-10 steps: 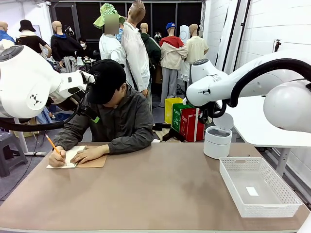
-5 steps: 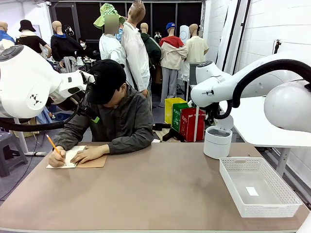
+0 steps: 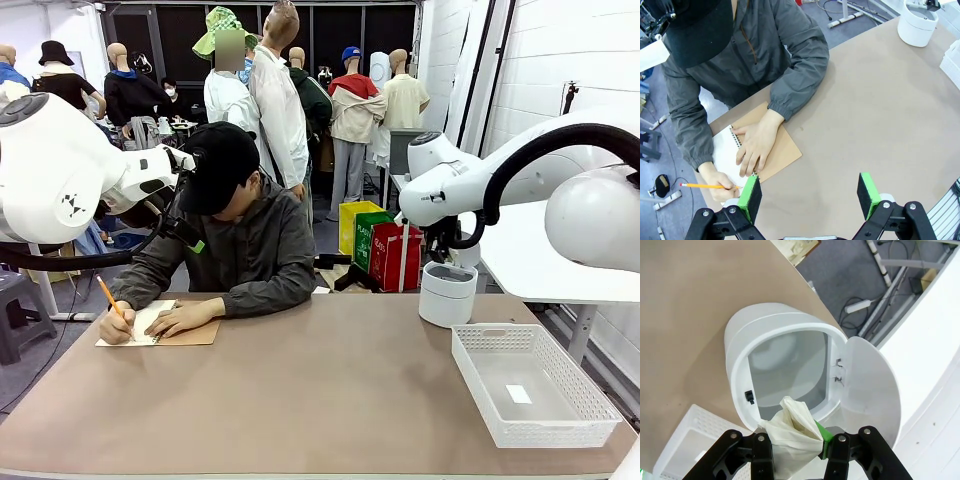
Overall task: Sort the paper based on its condition.
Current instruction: If a person hands you a paper, place it in the Organizing basket , and if it's crumpled, put it in the Trash can.
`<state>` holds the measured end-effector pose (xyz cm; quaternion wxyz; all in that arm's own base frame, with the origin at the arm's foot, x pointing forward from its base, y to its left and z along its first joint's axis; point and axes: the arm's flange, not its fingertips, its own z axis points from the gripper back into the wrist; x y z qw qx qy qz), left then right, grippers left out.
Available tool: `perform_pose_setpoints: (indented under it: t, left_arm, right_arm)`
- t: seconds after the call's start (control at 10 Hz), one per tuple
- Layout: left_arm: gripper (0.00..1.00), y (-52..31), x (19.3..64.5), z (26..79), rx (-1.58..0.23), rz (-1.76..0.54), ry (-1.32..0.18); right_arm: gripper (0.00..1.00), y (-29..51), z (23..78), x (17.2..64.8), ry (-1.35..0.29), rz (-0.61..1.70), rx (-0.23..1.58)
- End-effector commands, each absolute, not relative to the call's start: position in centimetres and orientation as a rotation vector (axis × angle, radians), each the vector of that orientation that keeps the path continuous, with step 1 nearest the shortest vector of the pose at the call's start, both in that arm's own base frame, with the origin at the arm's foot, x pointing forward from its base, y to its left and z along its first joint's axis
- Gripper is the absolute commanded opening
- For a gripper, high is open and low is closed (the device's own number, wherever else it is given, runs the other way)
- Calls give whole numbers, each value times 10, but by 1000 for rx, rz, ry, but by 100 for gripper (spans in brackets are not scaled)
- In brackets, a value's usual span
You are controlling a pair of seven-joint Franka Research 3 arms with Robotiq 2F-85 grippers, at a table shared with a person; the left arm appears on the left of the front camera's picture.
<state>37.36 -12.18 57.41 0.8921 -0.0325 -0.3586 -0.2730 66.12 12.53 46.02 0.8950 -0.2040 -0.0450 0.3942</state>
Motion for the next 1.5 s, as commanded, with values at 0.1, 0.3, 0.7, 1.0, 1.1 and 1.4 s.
perform_pose_setpoints:
  t: [0.1,0.3,0.7,1.0,1.1,1.4]
  left_arm:
    - [100,-121,374,575,-69,-569,-746]
    - [100,-121,374,575,-69,-569,-746]
    - [100,-121,374,575,-69,-569,-746]
    - [100,-121,374,575,-69,-569,-746]
    - [100,-121,374,575,-69,-569,-746]
    - [100,-121,374,575,-69,-569,-746]
  right_arm:
    - [0,121,454,661,-100,800,-471]
    - [7,122,453,661,-84,790,-471]
    - [86,123,453,660,-79,786,-465]
    - [100,126,455,659,-77,792,-469]
    - [100,125,454,659,-77,790,-470]
    - [100,128,457,656,-69,806,-459]
